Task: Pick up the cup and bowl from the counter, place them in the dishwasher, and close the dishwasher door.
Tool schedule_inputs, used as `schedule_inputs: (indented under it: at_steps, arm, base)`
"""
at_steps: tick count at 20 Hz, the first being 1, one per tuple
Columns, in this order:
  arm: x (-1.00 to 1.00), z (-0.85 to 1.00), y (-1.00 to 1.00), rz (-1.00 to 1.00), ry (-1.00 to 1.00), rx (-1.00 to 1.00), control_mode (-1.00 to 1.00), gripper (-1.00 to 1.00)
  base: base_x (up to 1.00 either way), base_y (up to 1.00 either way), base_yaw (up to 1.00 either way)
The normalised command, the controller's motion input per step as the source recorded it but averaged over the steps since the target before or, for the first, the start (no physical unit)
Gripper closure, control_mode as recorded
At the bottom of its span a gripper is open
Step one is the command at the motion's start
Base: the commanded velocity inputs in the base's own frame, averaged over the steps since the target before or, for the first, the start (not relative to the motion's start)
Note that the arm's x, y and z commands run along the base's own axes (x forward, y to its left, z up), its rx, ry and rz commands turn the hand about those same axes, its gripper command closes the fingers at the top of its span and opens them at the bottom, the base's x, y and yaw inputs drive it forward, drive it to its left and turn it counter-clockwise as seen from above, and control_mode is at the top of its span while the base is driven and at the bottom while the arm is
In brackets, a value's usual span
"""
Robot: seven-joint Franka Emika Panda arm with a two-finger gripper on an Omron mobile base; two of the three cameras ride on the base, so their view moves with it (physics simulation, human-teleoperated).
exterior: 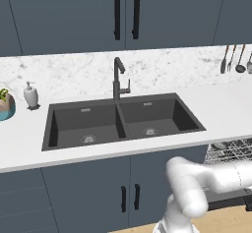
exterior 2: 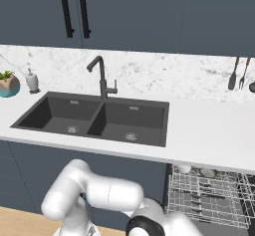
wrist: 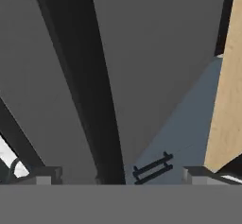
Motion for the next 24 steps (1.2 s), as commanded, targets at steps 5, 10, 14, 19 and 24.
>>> schedule_inputs:
  at_steps: [5,10,14,19,24]
  arm:
    - [0.51,-0.16,0.00,-0.04,-0.30,0.07,-1.00,-1.00]
    - [0.70,-0.02,0.00,-0.06,-0.32,0.00,-1.00,-1.00]
    - [0.91,-0.03,0.00,-0.07,-0.23,0.00,-1.00,-1.00]
    - [1.00,-0.03,0.00,-0.07,-0.17,0.00,-1.00,-1.00]
    - [1.00,-0.04,0.06,-0.06,-0.12,0.00,-1.00,-1.00]
  base:
    - [0.00,0.00,0.00]
    - [0.00,0.00,0.00]
    - [0.00,0.00,0.00]
    - [0.00,0.00,0.00]
    - [0.00,0.00,0.00]
